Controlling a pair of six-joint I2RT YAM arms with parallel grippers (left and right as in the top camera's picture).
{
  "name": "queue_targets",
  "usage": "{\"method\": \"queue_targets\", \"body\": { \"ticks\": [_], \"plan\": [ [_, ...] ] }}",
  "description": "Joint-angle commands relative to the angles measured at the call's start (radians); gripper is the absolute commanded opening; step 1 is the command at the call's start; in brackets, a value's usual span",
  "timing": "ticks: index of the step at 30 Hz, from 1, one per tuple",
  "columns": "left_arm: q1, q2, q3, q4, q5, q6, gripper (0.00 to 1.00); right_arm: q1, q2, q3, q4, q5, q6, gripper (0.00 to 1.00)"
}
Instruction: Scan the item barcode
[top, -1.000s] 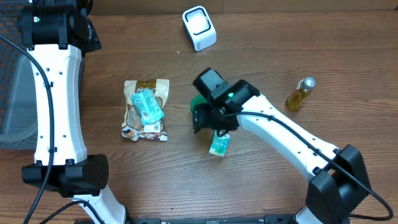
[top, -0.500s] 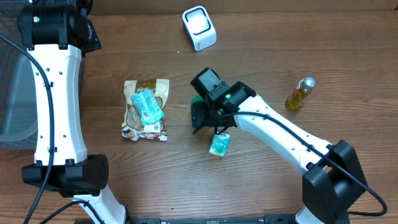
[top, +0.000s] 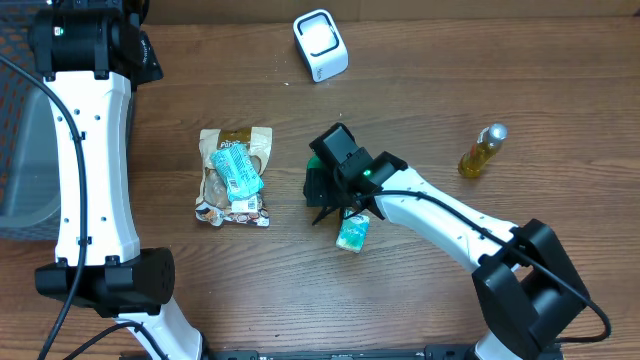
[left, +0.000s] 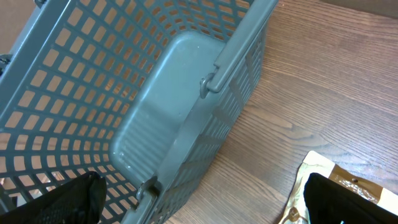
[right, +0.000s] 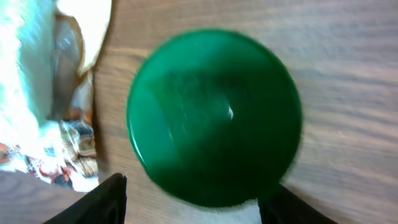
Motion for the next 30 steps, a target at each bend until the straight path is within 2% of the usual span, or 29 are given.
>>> {"method": "queue_targets", "body": {
  "ticks": [1, 9, 15, 17, 24, 30],
  "plan": [
    [-0.001, -0.006, 0.019, 0.002, -0.019, 0.018, 0.99, -0.005, 0.005, -0.037, 0.075, 0.043, -0.006, 0.64],
    [-0.001, -0.006, 0.019, 0.002, -0.019, 0.018, 1.0, -0.005, 0.005, -0.111, 0.288, 0.094, -0.006, 0.64],
    [-0.001, -0.006, 0.019, 0.002, -0.019, 0.018, 0.99, -0.005, 0.005, -0.114, 0.317, 0.091, -0.006, 0.61],
    [-0.001, -0.006, 0.019, 0.002, -0.019, 0.018, 1.0, -0.005, 0.001, -0.107, 0.294, 0.084, -0.011, 0.61],
    [-0.001, -0.006, 0.019, 0.002, -0.019, 0.018, 0.99, -0.005, -0.089, -0.023, 0.018, 0.043, -0.003, 0.61],
    [-0.001, -0.006, 0.019, 0.002, -0.019, 0.018, 1.0, -0.005, -0.124, -0.023, -0.122, -0.004, 0.009, 0.59]
  ]
}}
